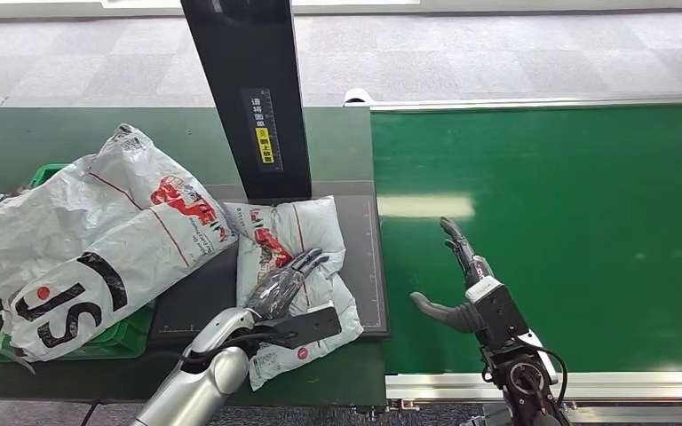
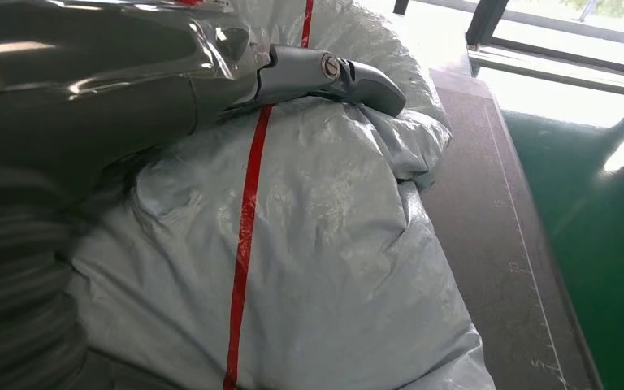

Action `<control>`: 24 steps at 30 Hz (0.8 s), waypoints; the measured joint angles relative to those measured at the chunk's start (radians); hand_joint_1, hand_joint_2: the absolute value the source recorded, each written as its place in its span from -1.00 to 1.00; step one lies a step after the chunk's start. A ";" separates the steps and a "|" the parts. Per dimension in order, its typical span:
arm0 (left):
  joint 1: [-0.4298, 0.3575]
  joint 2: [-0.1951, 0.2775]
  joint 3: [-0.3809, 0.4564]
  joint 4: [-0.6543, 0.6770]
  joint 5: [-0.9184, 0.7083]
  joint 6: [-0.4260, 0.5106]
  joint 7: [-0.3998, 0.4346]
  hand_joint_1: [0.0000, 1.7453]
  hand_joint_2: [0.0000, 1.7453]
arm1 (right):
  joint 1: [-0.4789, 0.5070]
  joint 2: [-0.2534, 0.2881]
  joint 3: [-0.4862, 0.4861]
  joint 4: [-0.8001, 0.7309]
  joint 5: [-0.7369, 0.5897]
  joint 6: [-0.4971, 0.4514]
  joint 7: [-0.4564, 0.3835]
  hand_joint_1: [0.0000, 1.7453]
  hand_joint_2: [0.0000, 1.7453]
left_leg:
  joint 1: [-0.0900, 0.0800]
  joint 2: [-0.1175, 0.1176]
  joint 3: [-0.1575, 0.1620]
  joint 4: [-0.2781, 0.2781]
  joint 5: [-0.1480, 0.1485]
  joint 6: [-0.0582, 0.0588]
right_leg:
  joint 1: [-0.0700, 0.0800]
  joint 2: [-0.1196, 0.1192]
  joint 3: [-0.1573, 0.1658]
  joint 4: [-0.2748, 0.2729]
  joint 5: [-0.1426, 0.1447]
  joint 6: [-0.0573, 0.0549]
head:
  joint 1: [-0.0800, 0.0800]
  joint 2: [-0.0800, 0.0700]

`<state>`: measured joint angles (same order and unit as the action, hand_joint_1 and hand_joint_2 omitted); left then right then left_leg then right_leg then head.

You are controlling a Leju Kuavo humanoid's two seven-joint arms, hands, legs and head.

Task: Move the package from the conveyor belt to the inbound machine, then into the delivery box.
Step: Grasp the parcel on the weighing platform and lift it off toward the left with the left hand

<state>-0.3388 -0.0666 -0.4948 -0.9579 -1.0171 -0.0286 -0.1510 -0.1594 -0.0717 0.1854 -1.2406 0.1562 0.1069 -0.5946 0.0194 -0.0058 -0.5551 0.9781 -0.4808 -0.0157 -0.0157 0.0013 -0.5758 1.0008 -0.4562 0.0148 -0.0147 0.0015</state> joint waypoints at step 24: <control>0.124 -0.016 0.061 -0.150 0.049 0.658 -0.241 1.00 1.00 | 0.036 0.007 -0.027 -0.024 -0.006 -0.034 0.000 -1.00 1.00 | 0.000 0.000 -0.003 0.001 0.001 0.000 | 0.000 0.000 -0.005 0.000 0.001 0.000 | 0.000 0.000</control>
<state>-0.2152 -0.0828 -0.4338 -1.1075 -0.9680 0.6295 -0.3916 -0.1231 -0.0643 0.1583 -1.2647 0.1500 0.0731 -0.5950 0.0194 -0.0053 -0.5579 0.9786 -0.4796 -0.0159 -0.0156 0.0016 -0.5805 1.0009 -0.4557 0.0146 -0.0147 0.0015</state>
